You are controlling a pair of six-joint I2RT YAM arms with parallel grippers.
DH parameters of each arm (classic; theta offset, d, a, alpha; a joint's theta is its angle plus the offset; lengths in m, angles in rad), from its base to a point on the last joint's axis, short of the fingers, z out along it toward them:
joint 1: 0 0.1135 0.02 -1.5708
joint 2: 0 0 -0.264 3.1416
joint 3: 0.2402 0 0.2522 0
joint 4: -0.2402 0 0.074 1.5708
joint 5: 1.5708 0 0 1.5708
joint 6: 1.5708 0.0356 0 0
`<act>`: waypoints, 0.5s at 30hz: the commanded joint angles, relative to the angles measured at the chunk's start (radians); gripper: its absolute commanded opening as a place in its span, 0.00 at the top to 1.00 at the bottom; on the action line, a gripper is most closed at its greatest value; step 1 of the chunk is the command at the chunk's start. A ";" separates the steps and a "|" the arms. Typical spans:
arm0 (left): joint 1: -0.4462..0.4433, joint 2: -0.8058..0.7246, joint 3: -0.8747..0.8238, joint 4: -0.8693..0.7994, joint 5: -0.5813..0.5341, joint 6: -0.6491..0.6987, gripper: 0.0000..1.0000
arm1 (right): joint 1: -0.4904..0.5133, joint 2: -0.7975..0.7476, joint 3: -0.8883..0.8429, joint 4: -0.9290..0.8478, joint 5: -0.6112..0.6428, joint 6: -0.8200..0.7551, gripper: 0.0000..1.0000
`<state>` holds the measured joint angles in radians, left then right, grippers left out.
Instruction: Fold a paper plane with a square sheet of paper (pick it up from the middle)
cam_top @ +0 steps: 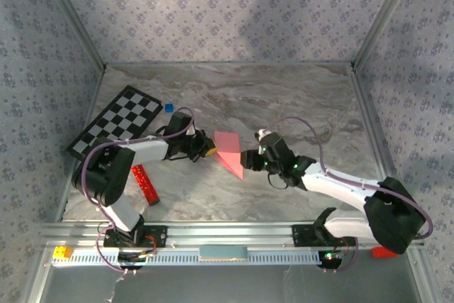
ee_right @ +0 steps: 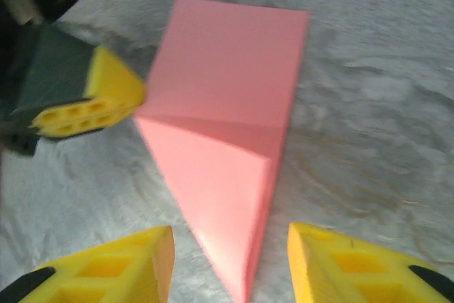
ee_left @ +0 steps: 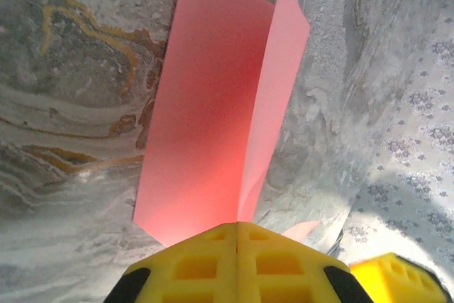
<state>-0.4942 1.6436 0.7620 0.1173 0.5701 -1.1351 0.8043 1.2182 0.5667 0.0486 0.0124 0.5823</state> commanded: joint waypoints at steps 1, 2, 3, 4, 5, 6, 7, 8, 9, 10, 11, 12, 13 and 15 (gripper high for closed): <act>-0.017 -0.052 -0.015 0.011 -0.058 -0.050 1.00 | 0.158 0.008 -0.038 0.082 0.268 -0.218 0.53; -0.019 -0.062 -0.015 0.006 -0.067 -0.054 1.00 | 0.205 0.030 -0.041 0.115 0.313 -0.275 0.53; -0.019 -0.069 -0.016 0.000 -0.071 -0.056 1.00 | 0.240 0.053 -0.034 0.131 0.351 -0.318 0.53; -0.021 -0.076 -0.015 -0.003 -0.074 -0.060 1.00 | 0.274 0.086 -0.015 0.123 0.403 -0.349 0.54; -0.020 -0.081 -0.015 -0.004 -0.073 -0.063 1.00 | 0.300 0.124 0.009 0.108 0.449 -0.371 0.54; -0.020 -0.083 -0.012 -0.007 -0.073 -0.063 1.00 | 0.319 0.158 0.026 0.101 0.477 -0.391 0.54; -0.021 -0.086 -0.012 -0.009 -0.075 -0.063 1.00 | 0.339 0.193 0.046 0.097 0.511 -0.410 0.55; -0.021 -0.086 -0.009 -0.010 -0.074 -0.063 1.00 | 0.359 0.228 0.064 0.091 0.569 -0.416 0.55; -0.022 -0.085 -0.009 -0.010 -0.073 -0.064 1.00 | 0.372 0.252 0.075 0.092 0.616 -0.421 0.55; -0.022 -0.083 -0.010 -0.010 -0.072 -0.064 1.00 | 0.380 0.278 0.087 0.090 0.637 -0.435 0.55; -0.024 -0.085 -0.010 -0.010 -0.071 -0.064 1.00 | 0.384 0.303 0.102 0.083 0.656 -0.439 0.54; -0.024 -0.086 -0.010 -0.011 -0.072 -0.064 1.00 | 0.385 0.323 0.109 0.082 0.663 -0.442 0.54; -0.023 -0.085 -0.011 -0.011 -0.073 -0.065 1.00 | 0.386 0.346 0.116 0.086 0.668 -0.449 0.55; -0.023 -0.086 -0.009 -0.013 -0.072 -0.065 1.00 | 0.389 0.380 0.131 0.080 0.701 -0.449 0.56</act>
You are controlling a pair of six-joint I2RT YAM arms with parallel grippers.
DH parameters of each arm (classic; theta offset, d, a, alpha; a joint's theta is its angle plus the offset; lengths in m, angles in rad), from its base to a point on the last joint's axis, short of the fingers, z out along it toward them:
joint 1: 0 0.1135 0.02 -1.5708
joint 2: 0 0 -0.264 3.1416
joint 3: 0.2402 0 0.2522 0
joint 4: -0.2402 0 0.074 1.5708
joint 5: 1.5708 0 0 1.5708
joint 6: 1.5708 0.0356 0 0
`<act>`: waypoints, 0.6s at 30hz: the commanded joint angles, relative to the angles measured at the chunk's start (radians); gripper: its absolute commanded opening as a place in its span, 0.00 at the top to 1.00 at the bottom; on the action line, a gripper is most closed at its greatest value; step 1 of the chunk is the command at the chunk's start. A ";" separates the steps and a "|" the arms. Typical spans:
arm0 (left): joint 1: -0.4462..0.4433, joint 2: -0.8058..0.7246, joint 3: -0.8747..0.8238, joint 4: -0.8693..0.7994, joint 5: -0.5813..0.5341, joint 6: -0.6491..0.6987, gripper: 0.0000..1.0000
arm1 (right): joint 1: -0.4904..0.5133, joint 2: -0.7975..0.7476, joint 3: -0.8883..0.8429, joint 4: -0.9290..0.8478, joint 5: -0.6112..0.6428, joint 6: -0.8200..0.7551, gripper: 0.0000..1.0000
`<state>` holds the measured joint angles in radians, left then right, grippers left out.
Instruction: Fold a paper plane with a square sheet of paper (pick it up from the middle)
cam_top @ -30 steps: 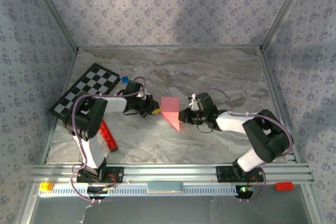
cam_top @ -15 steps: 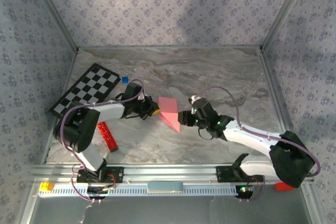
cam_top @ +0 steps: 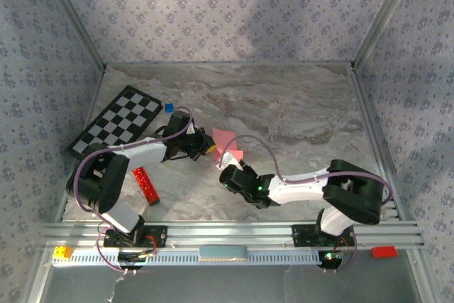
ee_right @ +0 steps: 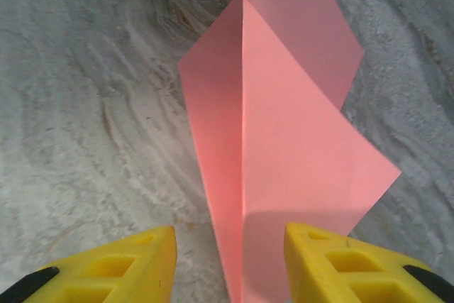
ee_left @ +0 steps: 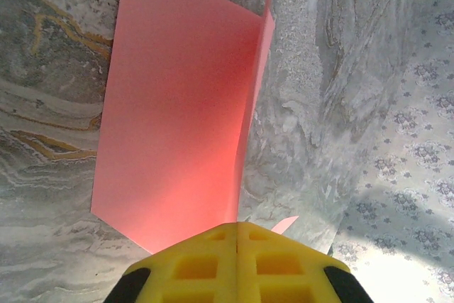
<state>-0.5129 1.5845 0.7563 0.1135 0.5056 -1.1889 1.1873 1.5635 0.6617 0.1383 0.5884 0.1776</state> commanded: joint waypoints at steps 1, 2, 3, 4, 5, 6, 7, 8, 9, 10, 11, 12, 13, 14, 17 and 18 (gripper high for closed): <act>-0.005 -0.026 -0.003 -0.011 -0.006 -0.009 1.00 | 0.008 0.048 0.038 -0.007 0.133 -0.048 0.56; -0.004 -0.027 -0.001 -0.013 -0.006 -0.008 1.00 | 0.008 0.058 0.043 -0.006 0.139 -0.046 0.57; -0.004 -0.027 -0.001 -0.016 -0.006 -0.007 1.00 | 0.007 0.067 0.047 -0.007 0.138 -0.046 0.59; -0.004 -0.027 0.000 -0.017 -0.007 -0.009 1.00 | 0.006 0.076 0.052 -0.008 0.141 -0.043 0.60; -0.004 -0.025 -0.001 -0.017 -0.007 -0.009 1.00 | 0.006 0.084 0.054 -0.009 0.145 -0.037 0.61; -0.005 -0.024 0.001 -0.017 -0.007 -0.008 1.00 | 0.007 0.088 0.055 -0.007 0.141 -0.036 0.61; -0.005 -0.024 0.001 -0.017 -0.006 -0.007 1.00 | 0.005 0.091 0.054 -0.003 0.142 -0.033 0.63; -0.004 -0.024 0.001 -0.017 -0.007 -0.008 1.00 | 0.005 0.093 0.053 0.000 0.147 -0.024 0.64; -0.005 -0.023 0.000 -0.017 -0.007 -0.008 1.00 | 0.004 0.096 0.051 0.002 0.147 -0.020 0.66; -0.004 -0.021 0.001 -0.018 -0.007 -0.006 1.00 | 0.002 0.097 0.049 0.006 0.145 -0.017 0.68; -0.004 -0.020 0.001 -0.017 -0.006 -0.008 1.00 | 0.000 0.100 0.050 0.006 0.146 -0.011 0.69; -0.005 -0.017 0.000 -0.017 -0.006 -0.009 1.00 | -0.001 0.101 0.049 0.007 0.144 -0.009 0.70; -0.006 -0.018 0.001 -0.018 -0.004 -0.008 1.00 | -0.002 0.102 0.047 0.013 0.138 -0.010 0.71; -0.004 -0.018 0.001 -0.016 -0.004 -0.006 1.00 | -0.003 0.102 0.047 0.014 0.137 -0.008 0.72; -0.004 -0.019 0.003 -0.018 -0.006 -0.004 1.00 | -0.013 0.106 0.046 0.014 0.124 -0.006 0.76; -0.005 -0.018 0.002 -0.018 -0.006 -0.003 1.00 | -0.015 0.107 0.046 0.015 0.122 -0.006 0.76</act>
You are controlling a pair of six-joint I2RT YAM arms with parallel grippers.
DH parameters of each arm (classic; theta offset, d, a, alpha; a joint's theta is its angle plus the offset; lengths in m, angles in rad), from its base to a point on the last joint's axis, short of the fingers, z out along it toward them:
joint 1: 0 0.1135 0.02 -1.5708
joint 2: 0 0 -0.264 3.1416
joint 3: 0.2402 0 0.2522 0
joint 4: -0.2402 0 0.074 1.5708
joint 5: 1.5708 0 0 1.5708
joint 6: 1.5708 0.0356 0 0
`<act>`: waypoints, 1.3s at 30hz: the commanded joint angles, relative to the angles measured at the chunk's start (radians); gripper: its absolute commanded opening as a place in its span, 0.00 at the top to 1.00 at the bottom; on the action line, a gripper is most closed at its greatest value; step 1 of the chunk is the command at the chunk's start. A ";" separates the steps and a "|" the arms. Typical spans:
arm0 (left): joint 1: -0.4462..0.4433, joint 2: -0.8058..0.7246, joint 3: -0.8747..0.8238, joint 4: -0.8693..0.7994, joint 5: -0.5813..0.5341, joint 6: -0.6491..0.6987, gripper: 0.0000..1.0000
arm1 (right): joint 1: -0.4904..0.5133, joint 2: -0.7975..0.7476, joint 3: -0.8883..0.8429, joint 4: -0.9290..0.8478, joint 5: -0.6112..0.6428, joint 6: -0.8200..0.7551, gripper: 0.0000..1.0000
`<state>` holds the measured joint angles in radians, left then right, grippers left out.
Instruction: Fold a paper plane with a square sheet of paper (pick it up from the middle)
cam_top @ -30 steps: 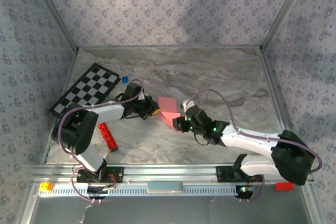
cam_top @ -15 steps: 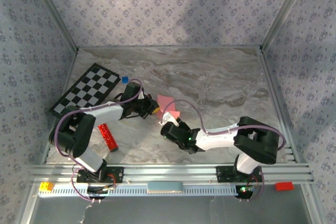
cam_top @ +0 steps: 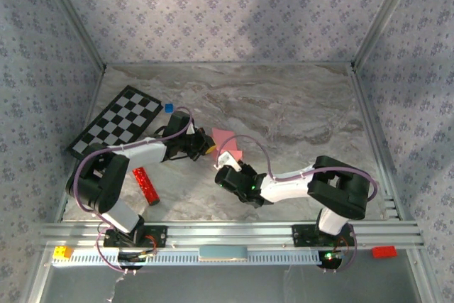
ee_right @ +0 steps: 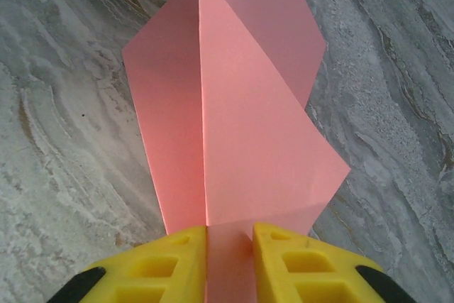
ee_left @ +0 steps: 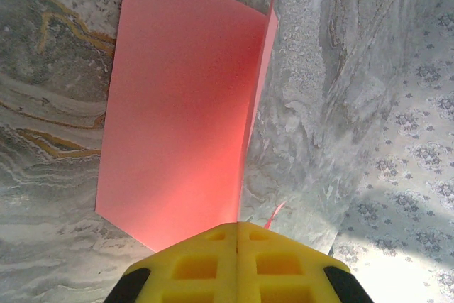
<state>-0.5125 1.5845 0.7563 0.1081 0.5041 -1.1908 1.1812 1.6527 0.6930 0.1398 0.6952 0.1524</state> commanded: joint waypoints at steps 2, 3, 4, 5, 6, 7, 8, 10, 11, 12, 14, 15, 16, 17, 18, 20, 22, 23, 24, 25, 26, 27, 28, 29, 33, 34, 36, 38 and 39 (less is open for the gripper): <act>-0.005 -0.018 0.004 -0.015 -0.004 -0.002 1.00 | -0.015 0.020 0.014 0.015 0.009 0.016 0.79; -0.004 -0.017 0.004 -0.017 -0.005 0.000 1.00 | -0.017 0.019 0.013 0.017 0.008 0.015 0.80; -0.005 -0.017 0.006 -0.019 -0.005 0.000 1.00 | -0.019 0.017 0.010 0.022 0.004 0.012 0.82; -0.006 -0.018 0.005 -0.019 -0.006 0.001 1.00 | -0.022 0.016 0.007 0.025 0.001 0.011 0.83; -0.005 -0.018 0.006 -0.020 -0.006 0.003 1.00 | -0.024 0.014 0.006 0.027 -0.002 0.011 0.84; -0.004 -0.018 0.009 -0.023 -0.006 0.007 1.00 | -0.027 0.013 0.004 0.030 -0.006 0.009 0.86; -0.004 -0.018 0.015 -0.030 -0.006 0.012 1.00 | -0.029 0.012 0.003 0.032 -0.012 0.006 0.88; -0.006 -0.015 0.024 -0.044 -0.007 0.022 1.00 | -0.032 0.009 -0.004 0.042 -0.020 0.000 0.89; -0.004 -0.016 0.028 -0.051 -0.009 0.028 0.99 | -0.035 0.008 -0.005 0.046 -0.025 -0.002 0.91; -0.005 -0.017 0.031 -0.061 -0.015 0.033 0.94 | -0.036 0.007 -0.008 0.048 -0.025 -0.003 0.92; -0.004 -0.021 0.038 -0.085 -0.028 0.049 0.75 | -0.038 0.004 -0.016 0.061 -0.034 -0.009 0.92; -0.005 -0.022 0.042 -0.093 -0.032 0.058 0.69 | -0.041 0.002 -0.020 0.068 -0.041 -0.009 0.93; -0.004 -0.025 0.046 -0.107 -0.038 0.069 0.62 | -0.043 0.001 -0.025 0.077 -0.050 -0.012 0.93; -0.004 -0.026 0.051 -0.115 -0.041 0.077 0.53 | -0.044 -0.002 -0.032 0.090 -0.060 -0.017 0.93; -0.002 -0.023 0.057 -0.124 -0.040 0.088 0.48 | -0.046 -0.004 -0.038 0.101 -0.069 -0.020 0.93; 0.003 -0.010 0.077 -0.143 -0.031 0.109 0.42 | -0.051 -0.008 -0.045 0.111 -0.086 -0.025 0.93; 0.008 0.008 0.095 -0.162 -0.020 0.133 0.38 | -0.054 -0.007 -0.048 0.114 -0.097 -0.032 0.93; 0.010 0.018 0.107 -0.171 -0.011 0.145 0.37 | -0.056 -0.009 -0.051 0.121 -0.104 -0.035 0.93; 0.011 0.027 0.118 -0.176 -0.001 0.152 0.37 | -0.058 -0.008 -0.053 0.125 -0.113 -0.038 0.93; 0.012 0.037 0.127 -0.180 0.009 0.159 0.37 | -0.060 -0.009 -0.055 0.128 -0.120 -0.038 0.92; 0.011 0.046 0.132 -0.183 0.016 0.167 0.38 | -0.063 -0.009 -0.056 0.130 -0.122 -0.035 0.92; 0.012 0.055 0.139 -0.191 0.027 0.171 0.38 | -0.064 -0.010 -0.059 0.133 -0.124 -0.032 0.92; 0.012 0.066 0.146 -0.199 0.033 0.176 0.39 | -0.067 -0.011 -0.062 0.141 -0.130 -0.031 0.92; 0.011 0.073 0.149 -0.204 0.037 0.179 0.41 | -0.068 -0.014 -0.067 0.151 -0.137 -0.031 0.92; 0.013 0.084 0.141 -0.202 0.043 0.174 0.49 | -0.074 -0.024 -0.081 0.173 -0.149 -0.024 0.91; 0.013 0.087 0.141 -0.202 0.047 0.172 0.52 | -0.077 -0.025 -0.083 0.175 -0.152 -0.024 0.91; 0.013 0.091 0.143 -0.199 0.051 0.172 0.56 | -0.079 -0.028 -0.088 0.180 -0.162 -0.024 0.91; 0.013 0.099 0.148 -0.197 0.064 0.171 0.61 | -0.081 -0.032 -0.097 0.195 -0.168 -0.027 0.91; 0.013 0.105 0.153 -0.199 0.075 0.172 0.64 | -0.082 -0.036 -0.100 0.202 -0.169 -0.025 0.91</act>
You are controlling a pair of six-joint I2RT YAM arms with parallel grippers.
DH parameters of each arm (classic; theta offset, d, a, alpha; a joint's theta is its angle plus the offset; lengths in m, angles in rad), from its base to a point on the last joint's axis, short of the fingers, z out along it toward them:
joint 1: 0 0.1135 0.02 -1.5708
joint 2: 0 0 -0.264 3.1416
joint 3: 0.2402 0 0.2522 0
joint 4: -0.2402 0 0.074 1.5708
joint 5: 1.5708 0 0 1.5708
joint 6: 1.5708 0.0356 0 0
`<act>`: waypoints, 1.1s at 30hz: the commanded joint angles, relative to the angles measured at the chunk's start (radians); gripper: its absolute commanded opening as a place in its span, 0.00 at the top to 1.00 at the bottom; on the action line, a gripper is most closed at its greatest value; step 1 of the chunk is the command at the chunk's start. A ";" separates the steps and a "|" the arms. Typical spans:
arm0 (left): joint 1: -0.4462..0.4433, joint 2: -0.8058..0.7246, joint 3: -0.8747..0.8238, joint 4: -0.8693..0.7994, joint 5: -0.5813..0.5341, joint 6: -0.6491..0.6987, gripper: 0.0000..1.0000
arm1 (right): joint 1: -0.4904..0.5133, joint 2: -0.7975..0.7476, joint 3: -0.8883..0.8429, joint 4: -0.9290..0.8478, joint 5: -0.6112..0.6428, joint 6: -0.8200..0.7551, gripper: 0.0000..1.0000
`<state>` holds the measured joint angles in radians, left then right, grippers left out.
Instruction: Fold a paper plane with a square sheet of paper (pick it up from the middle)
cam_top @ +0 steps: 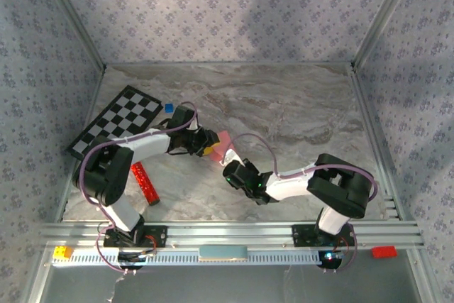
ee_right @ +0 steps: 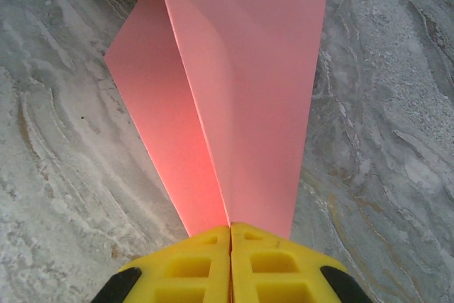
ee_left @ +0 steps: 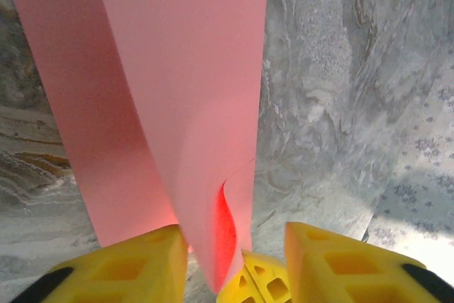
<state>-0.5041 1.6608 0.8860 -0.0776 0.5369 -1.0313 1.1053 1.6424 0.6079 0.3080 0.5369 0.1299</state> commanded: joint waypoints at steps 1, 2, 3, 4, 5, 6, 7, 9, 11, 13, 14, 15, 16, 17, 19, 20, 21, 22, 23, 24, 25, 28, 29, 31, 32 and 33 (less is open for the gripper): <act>0.004 0.038 0.032 -0.018 0.060 0.013 0.66 | -0.008 -0.030 -0.022 0.040 -0.015 -0.003 0.91; 0.005 0.047 0.041 -0.030 0.076 0.018 0.69 | -0.010 -0.035 -0.026 0.048 -0.021 -0.001 0.91; 0.004 0.052 0.048 -0.042 0.080 0.021 0.72 | -0.013 -0.039 -0.032 0.053 -0.024 0.002 0.91; 0.003 0.055 0.049 -0.051 0.082 0.022 0.75 | -0.016 -0.043 -0.036 0.057 -0.027 0.005 0.91; 0.004 0.056 0.050 -0.054 0.081 0.022 0.77 | -0.019 -0.046 -0.040 0.061 -0.034 0.006 0.90; 0.004 0.056 0.048 -0.057 0.085 0.022 0.79 | -0.023 -0.050 -0.043 0.062 -0.038 0.006 0.90; 0.005 0.057 0.050 -0.059 0.089 0.022 0.82 | -0.024 -0.053 -0.045 0.062 -0.040 0.005 0.90; 0.005 0.059 0.051 -0.059 0.100 0.018 0.87 | -0.027 -0.061 -0.051 0.068 -0.056 0.004 0.89; 0.004 0.055 0.053 -0.062 0.100 0.014 0.91 | -0.030 -0.065 -0.051 0.064 -0.060 0.005 0.88; 0.004 0.050 0.055 -0.063 0.100 0.009 0.95 | -0.033 -0.067 -0.054 0.059 -0.060 0.002 0.85; 0.005 0.045 0.058 -0.070 0.100 0.008 0.97 | -0.036 -0.070 -0.057 0.055 -0.061 0.002 0.84; 0.004 0.042 0.064 -0.080 0.100 0.005 0.99 | -0.038 -0.076 -0.060 0.051 -0.072 0.001 0.83; 0.004 0.040 0.067 -0.091 0.102 0.006 1.00 | -0.042 -0.081 -0.064 0.049 -0.084 -0.001 0.81; 0.003 0.038 0.074 -0.106 0.103 0.006 1.00 | -0.049 -0.087 -0.069 0.049 -0.101 -0.003 0.80; 0.003 0.034 0.082 -0.129 0.107 0.002 1.00 | -0.057 -0.097 -0.074 0.053 -0.132 -0.018 0.78; 0.003 0.033 0.083 -0.135 0.109 -0.002 1.00 | -0.061 -0.098 -0.073 0.050 -0.134 -0.021 0.77; 0.003 0.031 0.083 -0.137 0.111 -0.004 1.00 | -0.062 -0.099 -0.072 0.045 -0.128 -0.021 0.76; 0.004 0.029 0.083 -0.138 0.111 -0.005 1.00 | -0.064 -0.099 -0.072 0.043 -0.122 -0.022 0.76; 0.003 0.028 0.083 -0.142 0.110 -0.004 1.00 | -0.066 -0.101 -0.074 0.045 -0.123 -0.024 0.76; 0.004 0.028 0.083 -0.144 0.109 -0.004 1.00 | -0.068 -0.102 -0.072 0.043 -0.123 -0.025 0.75; 0.004 0.027 0.083 -0.148 0.108 -0.004 1.00 | -0.068 -0.102 -0.067 0.036 -0.123 -0.028 0.75; 0.001 0.025 0.085 -0.150 0.105 -0.006 1.00 | -0.064 -0.108 -0.062 0.036 -0.121 -0.040 0.74; 0.001 0.024 0.087 -0.152 0.105 -0.006 1.00 | -0.065 -0.110 -0.061 0.040 -0.117 -0.044 0.73; 0.002 0.024 0.093 -0.160 0.103 -0.002 1.00 | -0.063 -0.110 -0.053 0.033 -0.119 -0.059 0.71; 0.002 0.024 0.096 -0.166 0.100 0.002 1.00 | -0.062 -0.111 -0.051 0.033 -0.130 -0.070 0.70; 0.002 0.024 0.097 -0.170 0.098 0.005 1.00 | -0.060 -0.118 -0.056 0.046 -0.150 -0.086 0.69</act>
<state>-0.5041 1.7107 0.9535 -0.2104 0.6209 -1.0294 1.0420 1.5532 0.5411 0.3557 0.4141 0.0864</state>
